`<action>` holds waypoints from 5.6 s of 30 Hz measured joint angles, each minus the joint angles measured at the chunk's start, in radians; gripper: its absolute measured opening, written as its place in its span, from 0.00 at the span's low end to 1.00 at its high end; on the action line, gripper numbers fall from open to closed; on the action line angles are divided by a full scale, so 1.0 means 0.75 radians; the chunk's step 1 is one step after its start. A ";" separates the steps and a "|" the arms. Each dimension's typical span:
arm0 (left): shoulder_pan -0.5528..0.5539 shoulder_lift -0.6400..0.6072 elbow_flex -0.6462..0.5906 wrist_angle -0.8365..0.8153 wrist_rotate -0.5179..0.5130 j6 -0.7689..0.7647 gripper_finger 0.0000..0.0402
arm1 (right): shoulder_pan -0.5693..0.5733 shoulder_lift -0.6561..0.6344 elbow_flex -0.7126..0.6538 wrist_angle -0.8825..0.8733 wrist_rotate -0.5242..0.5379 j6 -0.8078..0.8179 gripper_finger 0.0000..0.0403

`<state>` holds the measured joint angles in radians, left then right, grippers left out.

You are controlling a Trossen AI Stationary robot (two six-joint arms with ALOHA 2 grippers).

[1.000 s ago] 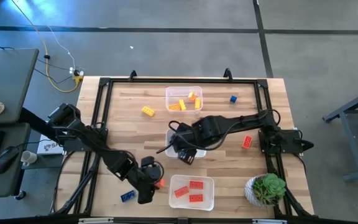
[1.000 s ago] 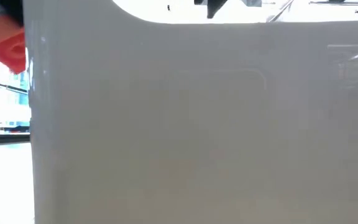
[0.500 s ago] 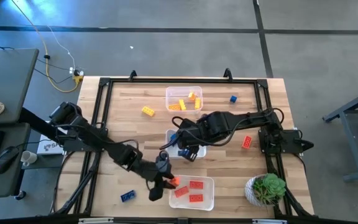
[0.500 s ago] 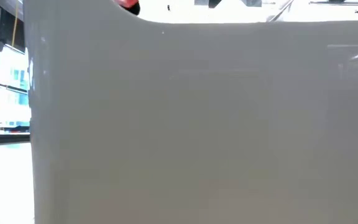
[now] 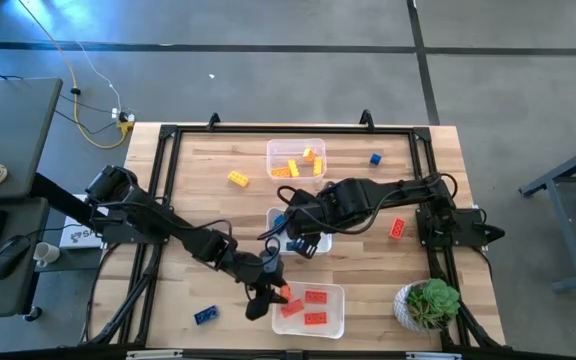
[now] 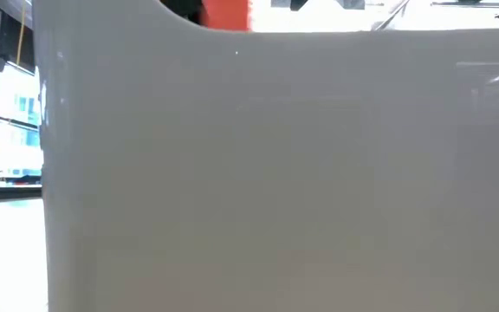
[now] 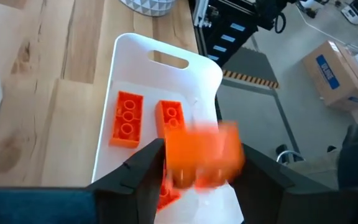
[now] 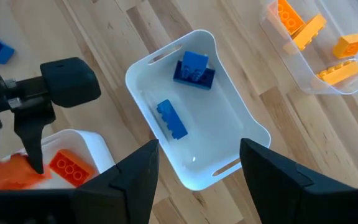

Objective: Sort & place blocks by color
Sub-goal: Put the orange game piece into the bottom white bin, then put the blue game piece into the top white bin

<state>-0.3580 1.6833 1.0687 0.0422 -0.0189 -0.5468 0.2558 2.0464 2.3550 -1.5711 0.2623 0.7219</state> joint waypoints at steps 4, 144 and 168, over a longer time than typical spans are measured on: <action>0.001 0.001 0.000 0.017 0.009 0.000 0.42 | 0.000 0.000 0.000 0.000 -0.001 0.002 0.52; 1.037 -0.519 -0.001 -0.758 -0.432 0.658 0.50 | -1.424 -0.511 -1.688 0.987 -0.102 -0.939 0.52; 1.037 -0.519 -0.001 -0.758 -0.433 0.665 0.50 | -1.384 -0.313 -1.683 0.970 0.004 -0.950 0.52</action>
<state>0.4194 1.2938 1.0683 -0.5262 -0.3435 -0.0479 -0.7826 1.8120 1.0927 -0.8438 0.2653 0.0097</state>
